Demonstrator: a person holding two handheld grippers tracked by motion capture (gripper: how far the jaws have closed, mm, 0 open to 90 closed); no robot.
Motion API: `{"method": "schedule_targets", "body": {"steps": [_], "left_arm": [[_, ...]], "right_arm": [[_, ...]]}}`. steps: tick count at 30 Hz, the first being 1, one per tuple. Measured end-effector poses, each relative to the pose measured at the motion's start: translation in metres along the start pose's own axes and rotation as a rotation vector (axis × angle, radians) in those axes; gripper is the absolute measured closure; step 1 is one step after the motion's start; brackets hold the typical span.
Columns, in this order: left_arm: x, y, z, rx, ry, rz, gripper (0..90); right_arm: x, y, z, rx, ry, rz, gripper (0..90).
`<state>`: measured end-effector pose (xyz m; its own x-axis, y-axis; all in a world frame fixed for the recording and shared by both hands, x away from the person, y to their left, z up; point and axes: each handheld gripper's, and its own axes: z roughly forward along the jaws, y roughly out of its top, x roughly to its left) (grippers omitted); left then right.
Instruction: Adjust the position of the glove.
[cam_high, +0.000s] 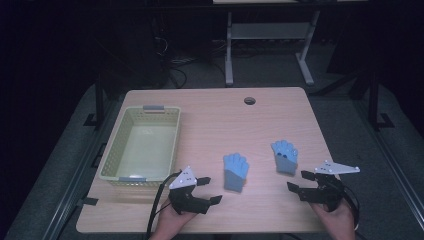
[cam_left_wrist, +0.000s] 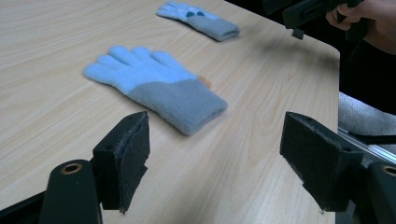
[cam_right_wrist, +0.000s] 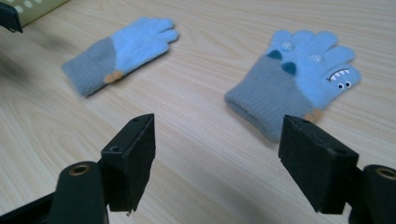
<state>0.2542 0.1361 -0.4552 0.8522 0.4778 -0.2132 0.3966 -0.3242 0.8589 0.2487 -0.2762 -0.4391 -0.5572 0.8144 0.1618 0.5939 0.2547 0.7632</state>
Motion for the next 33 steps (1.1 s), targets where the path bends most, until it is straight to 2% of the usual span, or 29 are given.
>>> {"method": "schedule_targets", "body": {"steps": [4, 8, 17, 23, 26, 33], "left_arm": [[0.001, 0.000, 0.001, -0.001, -0.004, -0.014, 23.7], [0.000, -0.001, 0.000, 0.007, -0.005, 0.007, 23.6], [0.001, -0.001, -0.002, -0.007, 0.002, -0.005, 23.2], [0.004, -0.001, -0.003, -0.012, 0.007, -0.014, 23.1], [0.005, 0.000, -0.002, -0.011, 0.005, -0.013, 23.1], [0.003, 0.000, -0.002, -0.011, 0.008, -0.006, 23.4]], "right_arm": [[0.002, -0.001, 0.001, 0.005, 0.000, -0.004, 27.1], [0.005, 0.000, -0.002, 0.003, -0.006, -0.012, 27.2], [0.005, 0.007, -0.002, -0.004, -0.023, -0.024, 28.3], [-0.002, 0.027, 0.002, 0.015, -0.038, -0.040, 32.1], [-0.008, 0.042, 0.008, 0.068, -0.059, -0.068, 36.4], [-0.016, 0.062, 0.021, 0.115, -0.072, -0.077, 41.3]]}}
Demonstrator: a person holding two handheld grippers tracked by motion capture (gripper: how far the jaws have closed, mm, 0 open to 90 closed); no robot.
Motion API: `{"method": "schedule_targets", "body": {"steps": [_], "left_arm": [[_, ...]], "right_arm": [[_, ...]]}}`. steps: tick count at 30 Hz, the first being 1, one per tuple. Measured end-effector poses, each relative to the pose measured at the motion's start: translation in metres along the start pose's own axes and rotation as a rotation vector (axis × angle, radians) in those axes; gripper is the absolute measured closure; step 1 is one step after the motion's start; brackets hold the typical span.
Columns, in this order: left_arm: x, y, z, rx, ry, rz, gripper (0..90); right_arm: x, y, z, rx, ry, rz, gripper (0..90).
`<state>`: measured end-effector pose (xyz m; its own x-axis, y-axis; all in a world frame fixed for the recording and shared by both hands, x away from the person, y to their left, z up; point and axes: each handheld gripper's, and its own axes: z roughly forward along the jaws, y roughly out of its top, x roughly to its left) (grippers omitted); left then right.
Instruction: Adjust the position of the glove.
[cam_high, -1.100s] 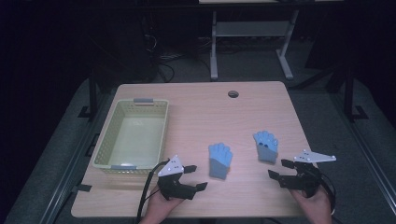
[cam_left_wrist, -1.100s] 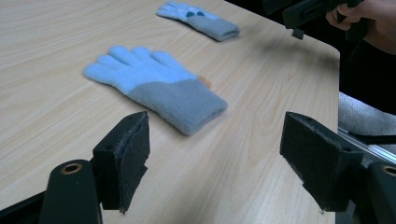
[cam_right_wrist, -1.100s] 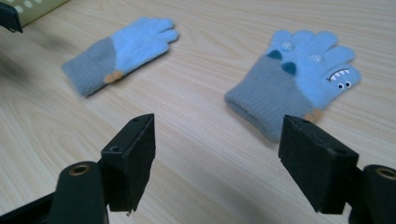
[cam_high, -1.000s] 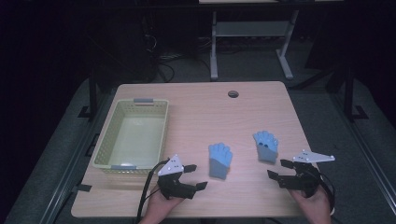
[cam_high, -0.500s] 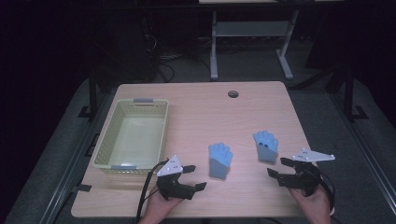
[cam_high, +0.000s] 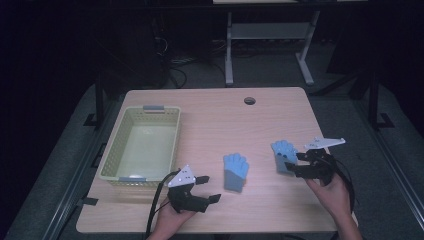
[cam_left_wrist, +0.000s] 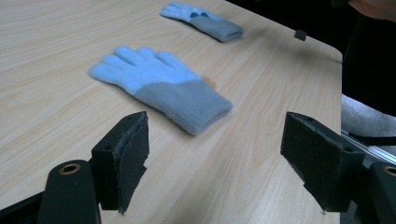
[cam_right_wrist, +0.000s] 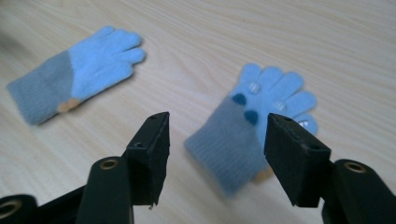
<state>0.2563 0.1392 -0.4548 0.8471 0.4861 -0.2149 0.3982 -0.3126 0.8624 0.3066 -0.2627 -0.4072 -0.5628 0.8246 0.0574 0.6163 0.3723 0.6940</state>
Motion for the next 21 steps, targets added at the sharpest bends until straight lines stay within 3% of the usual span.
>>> {"method": "schedule_targets", "body": {"steps": [4, 8, 13, 21], "left_arm": [[0.001, 0.000, -0.002, -0.007, -0.004, 0.000, 23.3], [-0.001, 0.000, -0.001, -0.002, -0.011, -0.006, 23.4], [-0.001, -0.001, 0.002, 0.013, -0.021, -0.003, 23.4], [0.003, 0.000, -0.002, -0.007, -0.017, -0.026, 23.5]], "right_arm": [[-0.005, 0.014, 0.011, 0.043, -0.010, -0.016, 47.0], [-0.012, 0.028, 0.029, 0.119, -0.014, -0.007, 56.4], [-0.022, 0.032, 0.049, 0.205, 0.004, 0.025, 57.9], [-0.028, 0.031, 0.068, 0.324, -0.020, 0.052, 59.1]]}}
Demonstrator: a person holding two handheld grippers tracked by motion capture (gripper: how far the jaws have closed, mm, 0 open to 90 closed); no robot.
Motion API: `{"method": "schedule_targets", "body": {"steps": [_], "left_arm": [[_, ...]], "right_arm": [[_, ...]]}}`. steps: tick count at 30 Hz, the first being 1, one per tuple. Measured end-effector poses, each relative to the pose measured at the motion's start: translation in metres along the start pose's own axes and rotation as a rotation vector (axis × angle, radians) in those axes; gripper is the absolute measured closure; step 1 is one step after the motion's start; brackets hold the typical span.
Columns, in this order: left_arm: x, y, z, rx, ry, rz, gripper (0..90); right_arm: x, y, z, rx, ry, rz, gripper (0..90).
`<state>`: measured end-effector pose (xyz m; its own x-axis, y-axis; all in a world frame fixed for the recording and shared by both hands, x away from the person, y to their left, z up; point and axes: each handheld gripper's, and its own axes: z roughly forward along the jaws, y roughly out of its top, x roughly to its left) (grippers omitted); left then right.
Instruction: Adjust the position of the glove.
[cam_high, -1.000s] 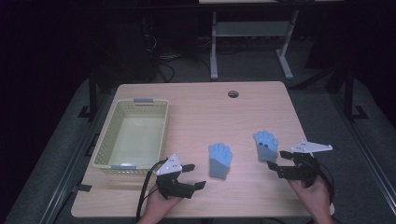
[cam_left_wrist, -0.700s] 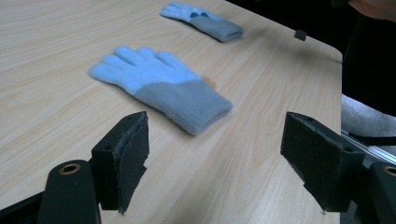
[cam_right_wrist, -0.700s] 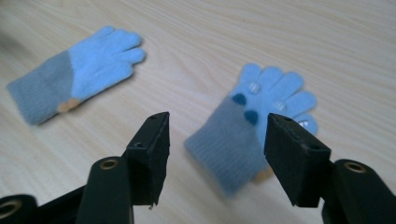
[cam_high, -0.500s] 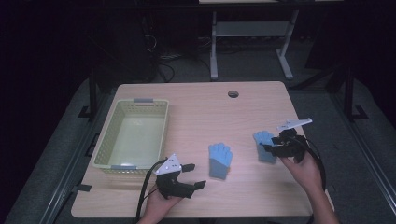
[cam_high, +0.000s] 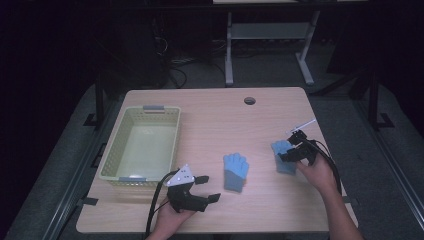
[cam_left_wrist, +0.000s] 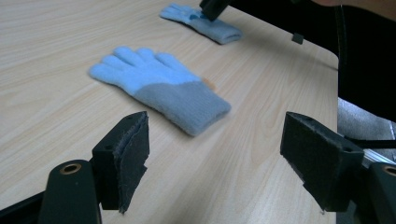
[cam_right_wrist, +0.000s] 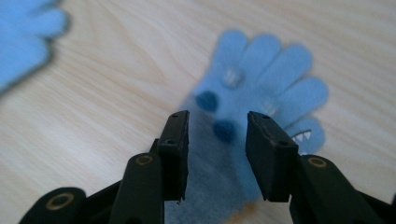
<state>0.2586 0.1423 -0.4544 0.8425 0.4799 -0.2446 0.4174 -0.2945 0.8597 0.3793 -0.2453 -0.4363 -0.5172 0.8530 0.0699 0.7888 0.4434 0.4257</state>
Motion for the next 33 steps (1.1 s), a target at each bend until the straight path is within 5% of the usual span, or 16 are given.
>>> {"method": "schedule_targets", "body": {"steps": [3, 6, 13, 17, 26, 33], "left_arm": [[0.001, 0.000, -0.001, -0.002, 0.002, 0.001, 23.5], [0.001, 0.000, -0.002, -0.002, 0.003, 0.002, 23.5], [-0.001, 0.000, 0.000, 0.004, 0.003, 0.007, 23.6], [0.000, -0.001, -0.001, 0.000, 0.006, 0.004, 23.6], [0.003, 0.000, -0.002, 0.000, 0.006, -0.007, 23.6], [0.001, -0.001, -0.001, 0.000, 0.007, -0.005, 23.6]], "right_arm": [[0.000, -0.002, 0.007, 0.038, -0.017, -0.006, 60.5], [-0.003, -0.009, 0.009, -0.030, -0.010, 0.004, 68.6], [0.003, -0.009, 0.008, -0.008, -0.028, -0.026, 81.2], [0.003, -0.007, 0.006, -0.002, -0.024, 0.007, 83.4], [0.003, -0.015, -0.023, -0.118, 0.031, 0.076, 84.0], [0.019, -0.015, -0.047, -0.178, 0.053, 0.052, 84.0]]}}
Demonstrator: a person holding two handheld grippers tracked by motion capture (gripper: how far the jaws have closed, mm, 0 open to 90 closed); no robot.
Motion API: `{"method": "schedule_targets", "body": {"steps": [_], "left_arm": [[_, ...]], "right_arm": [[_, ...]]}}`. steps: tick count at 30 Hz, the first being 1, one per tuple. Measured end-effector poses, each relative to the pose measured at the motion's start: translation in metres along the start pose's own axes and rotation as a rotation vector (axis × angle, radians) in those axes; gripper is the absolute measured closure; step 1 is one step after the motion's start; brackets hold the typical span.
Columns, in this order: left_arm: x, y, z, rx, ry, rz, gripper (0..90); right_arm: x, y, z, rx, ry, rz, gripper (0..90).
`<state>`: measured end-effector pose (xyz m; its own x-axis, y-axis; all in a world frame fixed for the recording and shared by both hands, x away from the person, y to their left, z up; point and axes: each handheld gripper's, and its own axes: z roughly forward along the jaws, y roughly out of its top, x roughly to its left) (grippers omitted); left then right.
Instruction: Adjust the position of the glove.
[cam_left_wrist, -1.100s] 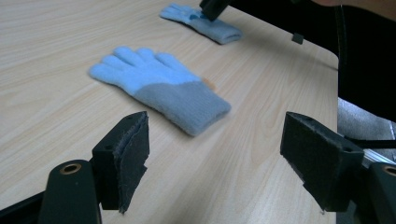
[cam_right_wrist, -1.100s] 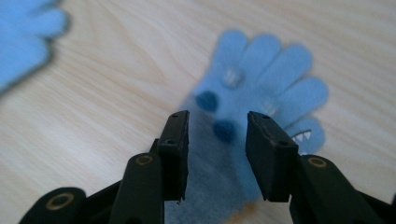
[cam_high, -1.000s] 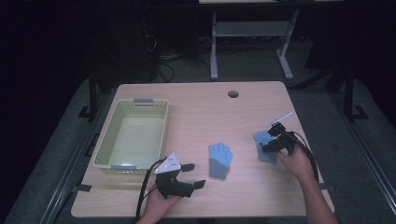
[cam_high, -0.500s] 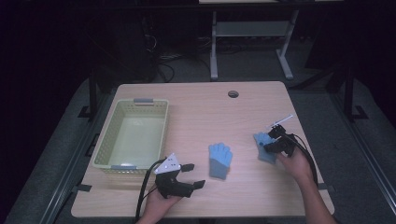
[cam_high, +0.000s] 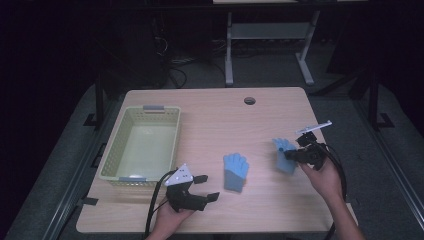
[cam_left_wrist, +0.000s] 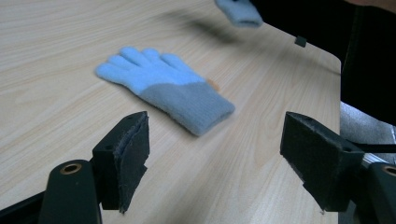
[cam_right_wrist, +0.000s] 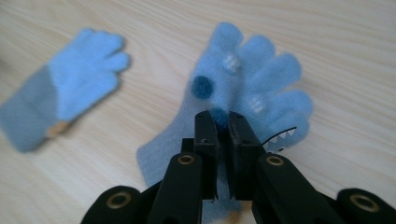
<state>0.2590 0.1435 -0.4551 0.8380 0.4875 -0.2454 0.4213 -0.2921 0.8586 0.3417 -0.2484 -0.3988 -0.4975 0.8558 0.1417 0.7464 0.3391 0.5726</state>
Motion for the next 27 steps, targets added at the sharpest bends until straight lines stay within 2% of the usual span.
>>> {"method": "schedule_targets", "body": {"steps": [1, 3, 4, 5, 7, 10, 11, 15, 16, 17, 21, 27], "left_arm": [[0.000, 0.000, 0.000, 0.000, 0.000, 0.000, 23.6], [0.000, 0.000, 0.000, 0.001, 0.001, 0.000, 23.6], [0.000, 0.000, 0.000, 0.000, 0.001, 0.000, 23.6], [0.000, 0.000, 0.000, 0.000, 0.002, -0.001, 23.6], [0.000, 0.000, 0.000, -0.003, 0.003, -0.002, 23.6], [0.000, 0.000, -0.001, -0.007, 0.005, -0.005, 23.6], [0.000, 0.000, -0.001, -0.007, 0.005, -0.005, 23.6], [0.000, 0.000, -0.002, -0.012, 0.006, -0.002, 23.6], [0.000, 0.000, -0.002, -0.012, 0.006, -0.002, 23.6], [0.001, 0.000, -0.003, -0.008, 0.006, 0.003, 23.6], [0.000, 0.000, -0.003, -0.006, 0.008, -0.001, 23.7], [0.001, 0.001, -0.004, -0.008, 0.011, -0.004, 23.8]], "right_arm": [[0.000, 0.000, 0.000, 0.000, 0.000, 0.000, 84.0], [0.009, 0.002, -0.004, -0.009, 0.005, -0.010, 84.0], [0.020, 0.005, -0.006, -0.019, 0.024, -0.022, 84.0], [0.020, 0.005, -0.006, -0.019, 0.024, -0.022, 84.0], [0.035, 0.009, -0.006, -0.040, 0.051, -0.050, 83.9], [0.052, 0.013, -0.001, -0.043, 0.075, -0.078, 83.9], [0.052, 0.013, -0.001, -0.043, 0.075, -0.078, 83.9], [0.080, 0.018, 0.010, -0.047, 0.129, -0.104, 83.8], [0.080, 0.018, 0.010, -0.047, 0.129, -0.104, 83.8], [0.090, 0.019, 0.016, -0.049, 0.140, -0.116, 83.8], [0.102, 0.020, 0.030, -0.036, 0.168, -0.113, 83.7], [0.112, 0.019, 0.046, -0.016, 0.211, -0.077, 83.7]]}}
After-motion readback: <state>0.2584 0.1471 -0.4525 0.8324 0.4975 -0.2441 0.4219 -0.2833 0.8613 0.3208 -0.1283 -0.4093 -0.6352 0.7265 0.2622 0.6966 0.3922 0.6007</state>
